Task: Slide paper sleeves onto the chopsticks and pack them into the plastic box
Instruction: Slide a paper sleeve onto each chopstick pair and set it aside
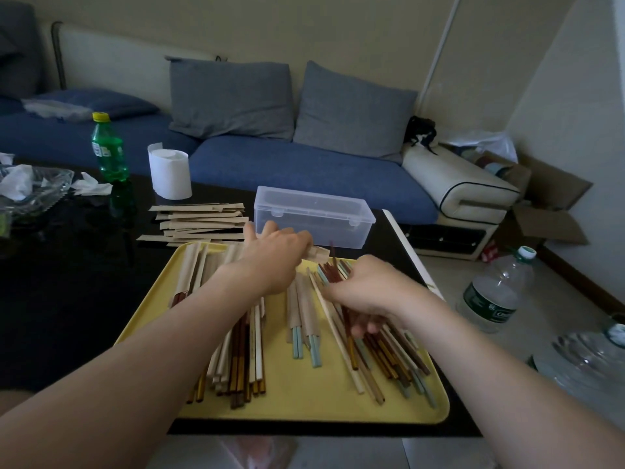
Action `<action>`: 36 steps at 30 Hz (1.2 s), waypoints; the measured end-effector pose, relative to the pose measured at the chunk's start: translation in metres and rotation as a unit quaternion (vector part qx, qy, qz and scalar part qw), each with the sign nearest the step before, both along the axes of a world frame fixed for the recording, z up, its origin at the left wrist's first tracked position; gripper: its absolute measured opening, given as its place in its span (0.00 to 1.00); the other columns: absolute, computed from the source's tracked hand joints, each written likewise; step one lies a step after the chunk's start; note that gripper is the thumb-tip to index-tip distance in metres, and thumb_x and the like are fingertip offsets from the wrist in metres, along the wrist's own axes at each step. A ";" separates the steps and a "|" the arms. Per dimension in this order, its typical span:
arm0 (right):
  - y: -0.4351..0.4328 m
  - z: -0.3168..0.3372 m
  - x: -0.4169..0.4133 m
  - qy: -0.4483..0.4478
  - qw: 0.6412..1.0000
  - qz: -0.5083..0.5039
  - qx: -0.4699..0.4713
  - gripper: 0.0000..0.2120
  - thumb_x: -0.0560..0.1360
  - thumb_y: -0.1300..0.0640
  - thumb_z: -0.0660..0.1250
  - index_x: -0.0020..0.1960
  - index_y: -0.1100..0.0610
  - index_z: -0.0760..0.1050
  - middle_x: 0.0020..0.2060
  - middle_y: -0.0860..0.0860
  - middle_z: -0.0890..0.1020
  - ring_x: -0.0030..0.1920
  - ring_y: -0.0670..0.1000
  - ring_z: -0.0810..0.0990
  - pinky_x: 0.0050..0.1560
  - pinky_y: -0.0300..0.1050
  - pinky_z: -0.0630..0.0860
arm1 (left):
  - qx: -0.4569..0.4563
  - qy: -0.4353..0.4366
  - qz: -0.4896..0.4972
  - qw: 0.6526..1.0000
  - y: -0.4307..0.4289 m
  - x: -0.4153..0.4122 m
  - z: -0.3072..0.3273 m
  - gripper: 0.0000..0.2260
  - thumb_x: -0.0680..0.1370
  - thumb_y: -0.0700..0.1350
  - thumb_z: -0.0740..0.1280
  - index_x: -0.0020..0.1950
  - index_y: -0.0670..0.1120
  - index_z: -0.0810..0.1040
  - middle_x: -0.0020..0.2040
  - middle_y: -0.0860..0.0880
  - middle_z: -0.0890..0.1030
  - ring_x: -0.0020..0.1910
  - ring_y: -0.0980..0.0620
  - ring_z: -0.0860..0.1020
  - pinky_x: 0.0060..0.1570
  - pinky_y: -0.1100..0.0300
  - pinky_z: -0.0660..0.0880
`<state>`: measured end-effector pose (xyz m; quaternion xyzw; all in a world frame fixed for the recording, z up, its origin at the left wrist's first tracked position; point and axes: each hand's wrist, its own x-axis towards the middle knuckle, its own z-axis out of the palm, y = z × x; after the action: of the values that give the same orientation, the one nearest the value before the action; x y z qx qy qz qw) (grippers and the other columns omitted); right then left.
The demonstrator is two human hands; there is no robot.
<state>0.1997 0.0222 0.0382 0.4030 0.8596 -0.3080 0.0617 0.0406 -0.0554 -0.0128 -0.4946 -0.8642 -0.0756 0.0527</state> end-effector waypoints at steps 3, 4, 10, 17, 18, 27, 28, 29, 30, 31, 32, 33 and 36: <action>0.005 0.005 0.004 0.044 0.997 0.042 0.037 0.14 0.83 0.50 0.68 0.47 0.61 0.79 0.29 0.56 0.86 0.24 0.52 0.83 0.25 0.39 0.75 | 0.007 0.028 0.026 0.999 0.000 -0.002 -0.001 0.19 0.79 0.39 0.68 0.67 0.54 0.71 0.64 0.50 0.76 0.71 0.42 0.68 0.75 0.28 0.55; 0.005 0.006 0.005 0.045 0.996 0.066 0.050 0.15 0.83 0.50 0.67 0.45 0.60 0.78 0.29 0.56 0.86 0.26 0.53 0.84 0.26 0.39 0.76 | 0.010 0.032 0.034 0.999 -0.001 -0.003 -0.001 0.20 0.79 0.38 0.68 0.67 0.54 0.71 0.64 0.50 0.76 0.71 0.42 0.68 0.74 0.28 0.56; 0.009 0.004 0.007 -0.047 0.988 0.137 0.052 0.12 0.81 0.51 0.68 0.45 0.59 0.80 0.33 0.59 0.87 0.30 0.55 0.87 0.27 0.40 0.77 | 0.039 0.028 0.071 0.996 -0.003 -0.009 -0.001 0.22 0.78 0.39 0.70 0.69 0.52 0.71 0.67 0.46 0.74 0.70 0.42 0.69 0.73 0.35 0.63; 0.017 0.006 0.012 -0.057 0.985 0.163 0.026 0.12 0.82 0.54 0.68 0.45 0.61 0.80 0.30 0.56 0.85 0.29 0.54 0.86 0.26 0.41 0.77 | 0.048 0.020 0.092 0.994 -0.005 -0.013 0.000 0.26 0.78 0.39 0.70 0.74 0.51 0.68 0.69 0.45 0.73 0.71 0.42 0.69 0.74 0.36 0.65; 0.018 0.005 0.012 -0.059 0.984 0.166 0.027 0.12 0.81 0.54 0.68 0.45 0.62 0.81 0.30 0.56 0.85 0.29 0.54 0.86 0.26 0.41 0.77 | 0.048 0.021 0.088 0.995 -0.005 -0.013 -0.001 0.26 0.78 0.39 0.70 0.74 0.51 0.69 0.70 0.45 0.73 0.72 0.42 0.69 0.74 0.37 0.64; 0.032 -0.010 0.008 0.034 0.985 0.167 0.015 0.09 0.84 0.50 0.69 0.53 0.51 0.87 0.43 0.50 0.86 0.39 0.48 0.86 0.37 0.39 0.81 | 0.063 0.056 -0.077 0.993 -0.006 -0.012 0.000 0.21 0.78 0.38 0.70 0.67 0.56 0.73 0.69 0.50 0.70 0.74 0.47 0.65 0.79 0.44 0.61; 0.033 -0.012 0.008 0.064 0.986 0.154 -0.011 0.08 0.84 0.49 0.69 0.54 0.50 0.87 0.46 0.50 0.87 0.43 0.49 0.87 0.40 0.41 0.83 | 0.069 0.053 -0.098 0.991 -0.006 -0.011 0.001 0.20 0.78 0.37 0.70 0.66 0.56 0.74 0.70 0.51 0.69 0.74 0.48 0.64 0.78 0.46 0.61; 0.034 -0.013 0.008 0.096 0.986 0.132 -0.039 0.08 0.85 0.49 0.69 0.55 0.50 0.87 0.47 0.51 0.88 0.46 0.51 0.88 0.44 0.45 0.86 | 0.075 0.053 -0.115 0.989 -0.005 -0.009 0.001 0.21 0.78 0.37 0.70 0.66 0.56 0.74 0.72 0.50 0.67 0.76 0.47 0.62 0.78 0.47 0.61; 0.033 -0.014 0.008 0.127 0.984 0.102 -0.070 0.09 0.84 0.48 0.70 0.57 0.51 0.86 0.48 0.53 0.89 0.47 0.53 0.90 0.47 0.49 0.88 | 0.080 0.059 -0.124 0.987 -0.004 -0.006 0.000 0.21 0.78 0.36 0.69 0.66 0.56 0.74 0.74 0.50 0.65 0.78 0.45 0.60 0.78 0.46 0.61; 0.032 -0.015 0.008 0.155 0.980 0.070 -0.106 0.10 0.84 0.47 0.71 0.59 0.52 0.83 0.48 0.55 0.89 0.46 0.55 0.91 0.47 0.52 0.88 | 0.081 0.063 -0.122 0.987 -0.002 -0.002 0.000 0.22 0.78 0.36 0.69 0.66 0.57 0.74 0.76 0.49 0.61 0.80 0.42 0.56 0.78 0.43 0.60; 0.031 -0.015 0.007 0.181 0.973 0.040 -0.139 0.12 0.83 0.47 0.72 0.62 0.53 0.80 0.48 0.56 0.89 0.44 0.56 0.91 0.44 0.51 0.88 | 0.085 0.057 -0.111 0.989 0.000 0.001 -0.001 0.22 0.79 0.36 0.69 0.66 0.59 0.74 0.79 0.49 0.57 0.80 0.39 0.52 0.78 0.39 0.59; 0.030 -0.016 0.007 0.202 0.965 0.018 -0.164 0.14 0.83 0.48 0.73 0.64 0.53 0.77 0.50 0.57 0.89 0.43 0.57 0.91 0.40 0.49 0.86 | 0.096 0.037 -0.097 0.990 0.002 0.004 -0.001 0.22 0.79 0.35 0.68 0.65 0.60 0.75 0.80 0.49 0.53 0.80 0.35 0.50 0.77 0.37 0.59; 0.029 -0.015 0.006 0.246 0.952 0.000 -0.182 0.16 0.81 0.49 0.75 0.65 0.53 0.76 0.50 0.58 0.89 0.40 0.57 0.90 0.38 0.48 0.85 | 0.171 -0.054 -0.093 0.979 0.005 0.007 -0.001 0.18 0.82 0.36 0.66 0.62 0.59 0.79 0.78 0.46 0.52 0.79 0.35 0.52 0.74 0.38 0.62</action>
<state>0.2061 0.0511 0.0229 0.2969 0.7778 -0.5483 -0.0791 0.0480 -0.0500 -0.0135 -0.5514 -0.7906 -0.2533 0.0822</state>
